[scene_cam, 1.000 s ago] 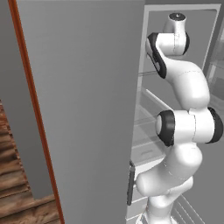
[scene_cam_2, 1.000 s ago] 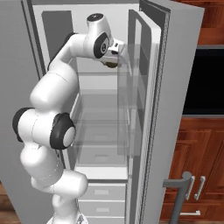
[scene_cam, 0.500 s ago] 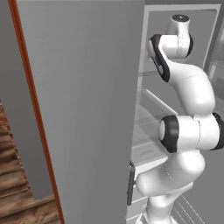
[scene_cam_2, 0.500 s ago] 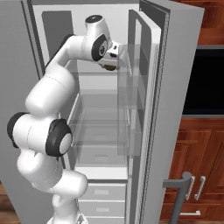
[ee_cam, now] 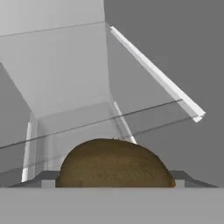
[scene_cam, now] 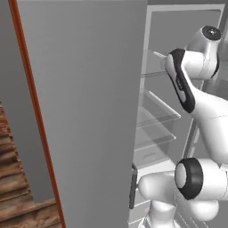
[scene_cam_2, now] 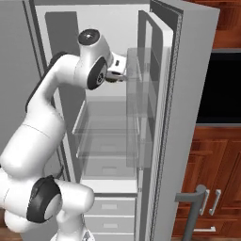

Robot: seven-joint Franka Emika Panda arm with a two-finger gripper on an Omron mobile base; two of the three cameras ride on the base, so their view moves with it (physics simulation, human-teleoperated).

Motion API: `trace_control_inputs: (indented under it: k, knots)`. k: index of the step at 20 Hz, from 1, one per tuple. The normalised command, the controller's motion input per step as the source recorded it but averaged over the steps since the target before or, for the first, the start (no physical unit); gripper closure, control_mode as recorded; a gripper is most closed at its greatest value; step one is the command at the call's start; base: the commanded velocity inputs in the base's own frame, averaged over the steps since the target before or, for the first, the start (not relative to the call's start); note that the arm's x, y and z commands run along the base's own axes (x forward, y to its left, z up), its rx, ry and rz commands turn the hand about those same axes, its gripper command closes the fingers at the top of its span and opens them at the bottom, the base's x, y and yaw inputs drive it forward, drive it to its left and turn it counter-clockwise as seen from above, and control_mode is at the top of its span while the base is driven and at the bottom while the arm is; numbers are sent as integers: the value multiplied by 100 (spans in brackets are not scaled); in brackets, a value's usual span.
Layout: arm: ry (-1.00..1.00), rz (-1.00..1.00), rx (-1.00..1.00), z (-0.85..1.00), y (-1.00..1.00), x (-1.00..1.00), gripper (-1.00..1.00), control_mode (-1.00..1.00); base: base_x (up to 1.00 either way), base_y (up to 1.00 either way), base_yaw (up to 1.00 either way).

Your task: Open the fridge, remove the kiwi, cucumber, and chicken drumstick, and place them on any counter.

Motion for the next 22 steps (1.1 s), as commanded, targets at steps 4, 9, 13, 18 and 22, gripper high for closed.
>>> trace_control_inputs:
  k: [4, 9, 13, 18, 22]
  knots:
    - [-16, 19, 0, 34, 21, -100, 100, -100, 0, 0, 0]
    - [-12, 17, 0, 58, 37, -100, 100, -100, 0, 0, 0]
    - [-2, 15, -2, 54, 51, -100, 100, -100, 0, 0, 0]
    - [0, 11, -8, 20, 55, -100, 100, -100, 0, 0, 0]
    - [8, 0, -11, 0, 33, -66, 100, -100, 0, 0, 0]
